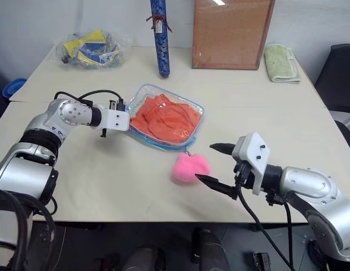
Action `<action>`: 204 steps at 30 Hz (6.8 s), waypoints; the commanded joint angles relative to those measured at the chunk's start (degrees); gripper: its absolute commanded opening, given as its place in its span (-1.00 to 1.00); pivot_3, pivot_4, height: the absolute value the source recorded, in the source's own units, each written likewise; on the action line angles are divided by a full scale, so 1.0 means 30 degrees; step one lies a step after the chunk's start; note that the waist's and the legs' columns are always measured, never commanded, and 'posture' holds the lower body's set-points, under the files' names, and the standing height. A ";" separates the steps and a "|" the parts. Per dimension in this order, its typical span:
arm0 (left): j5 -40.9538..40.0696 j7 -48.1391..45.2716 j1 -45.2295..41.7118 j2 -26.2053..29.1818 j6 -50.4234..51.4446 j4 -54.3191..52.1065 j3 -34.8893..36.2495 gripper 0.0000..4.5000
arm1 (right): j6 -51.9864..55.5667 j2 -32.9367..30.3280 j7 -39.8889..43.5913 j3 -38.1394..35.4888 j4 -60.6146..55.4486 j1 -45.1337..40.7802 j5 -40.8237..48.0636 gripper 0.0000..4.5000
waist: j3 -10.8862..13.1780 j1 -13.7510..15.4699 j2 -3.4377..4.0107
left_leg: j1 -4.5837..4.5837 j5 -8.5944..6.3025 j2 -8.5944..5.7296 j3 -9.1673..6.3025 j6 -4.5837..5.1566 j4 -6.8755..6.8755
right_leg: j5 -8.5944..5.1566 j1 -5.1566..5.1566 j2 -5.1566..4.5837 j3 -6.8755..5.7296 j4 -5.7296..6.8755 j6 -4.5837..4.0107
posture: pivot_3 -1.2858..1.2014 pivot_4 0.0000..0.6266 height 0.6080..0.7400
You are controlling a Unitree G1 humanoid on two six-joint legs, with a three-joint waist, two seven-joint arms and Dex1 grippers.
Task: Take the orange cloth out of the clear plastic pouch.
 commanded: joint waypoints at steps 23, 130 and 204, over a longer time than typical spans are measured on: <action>-0.3661 -0.1837 1.5920 0.2348 2.1966 -2.8895 0.5098 -0.81 | -0.0770 -0.0744 0.2295 0.1656 0.1825 -0.1767 -0.0305 1.00 | -0.0001 0.0031 0.0002 | 0.0028 -0.0007 0.0025 -0.0188 0.0002 0.0021 | -0.0006 0.0036 -0.0012 0.0209 -0.0002 -0.0013 | 0.03 -0.52 1.00; -1.1553 -0.7842 1.2766 0.4331 1.4407 -2.1730 0.6078 -1.00 | -2.0183 0.3819 0.6546 1.0135 2.1617 -1.2470 -1.5664 -0.99 | 0.0065 -0.0472 0.0123 | -0.0293 -0.0008 0.0024 -0.0475 0.0013 0.0330 | 0.0008 -0.0009 -0.0093 -0.0089 0.0012 -0.0012 | 0.03 -0.52 1.00; -1.3110 -0.7563 1.4260 0.7522 1.5110 -1.8118 0.9600 -1.00 | -1.5257 -0.0418 1.2850 0.6606 1.2470 -0.7283 -0.9121 -0.98 | 0.0138 -0.0382 0.0243 | -0.0330 -0.0011 0.0006 -0.0519 0.0013 0.0317 | 0.0008 -0.0008 -0.0135 -0.0179 -0.0018 -0.0010 | 0.03 -0.52 1.00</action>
